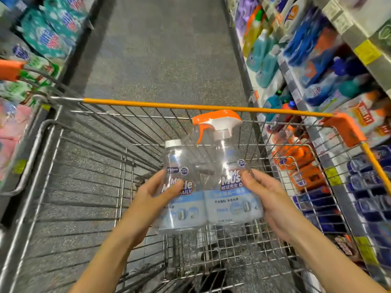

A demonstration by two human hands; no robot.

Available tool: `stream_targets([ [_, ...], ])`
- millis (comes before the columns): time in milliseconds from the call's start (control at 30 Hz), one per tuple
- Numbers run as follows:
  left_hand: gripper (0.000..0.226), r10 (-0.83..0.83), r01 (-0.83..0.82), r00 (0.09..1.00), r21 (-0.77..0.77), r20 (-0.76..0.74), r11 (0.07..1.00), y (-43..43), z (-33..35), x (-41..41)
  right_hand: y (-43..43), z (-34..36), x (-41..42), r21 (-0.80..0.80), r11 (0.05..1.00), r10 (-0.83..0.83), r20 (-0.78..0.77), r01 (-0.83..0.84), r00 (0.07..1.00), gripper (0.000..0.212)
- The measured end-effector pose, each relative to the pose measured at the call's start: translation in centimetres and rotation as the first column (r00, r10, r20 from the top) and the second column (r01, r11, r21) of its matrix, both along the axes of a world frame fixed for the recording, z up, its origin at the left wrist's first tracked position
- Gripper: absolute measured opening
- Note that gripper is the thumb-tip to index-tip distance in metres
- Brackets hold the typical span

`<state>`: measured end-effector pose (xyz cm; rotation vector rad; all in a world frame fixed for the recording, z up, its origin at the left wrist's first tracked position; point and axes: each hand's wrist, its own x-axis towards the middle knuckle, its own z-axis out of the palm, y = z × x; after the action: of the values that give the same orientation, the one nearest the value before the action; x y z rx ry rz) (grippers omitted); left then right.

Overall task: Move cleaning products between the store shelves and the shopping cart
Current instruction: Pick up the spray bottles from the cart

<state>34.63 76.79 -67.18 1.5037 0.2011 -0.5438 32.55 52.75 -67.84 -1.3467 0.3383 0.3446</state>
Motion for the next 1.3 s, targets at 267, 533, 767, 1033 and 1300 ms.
stream_targets([
  [267,0.039,-0.067,0.065,0.997,0.042,0.048,0.997,-1.4,0.9,0.5,-1.5,0.7,-1.3,-0.094,0.994,-0.051,0.023,0.053,0.998,0.041],
  [533,0.031,-0.223,0.221,0.967,0.025,0.124,0.975,-4.9,3.2,-0.5,-3.2,4.0,-7.2,-0.22,0.949,-0.194,0.152,0.224,0.969,0.053],
  [767,0.025,-0.398,0.406,0.875,0.033,0.274,0.914,-9.9,6.5,-3.4,-4.7,8.0,-15.1,-0.207,0.852,-0.391,0.358,0.481,0.848,0.045],
  [1033,0.025,-0.599,0.662,0.666,0.018,0.444,0.749,-18.8,9.6,-10.1,-8.4,9.6,-26.9,-0.109,0.656,-0.636,0.452,0.747,0.625,0.058],
  [1300,0.025,-0.715,0.851,0.383,0.078,0.585,0.52,-28.7,10.8,-21.2,-12.3,10.3,-41.2,-0.061,0.473,-0.765,0.466,0.879,0.444,0.056],
])
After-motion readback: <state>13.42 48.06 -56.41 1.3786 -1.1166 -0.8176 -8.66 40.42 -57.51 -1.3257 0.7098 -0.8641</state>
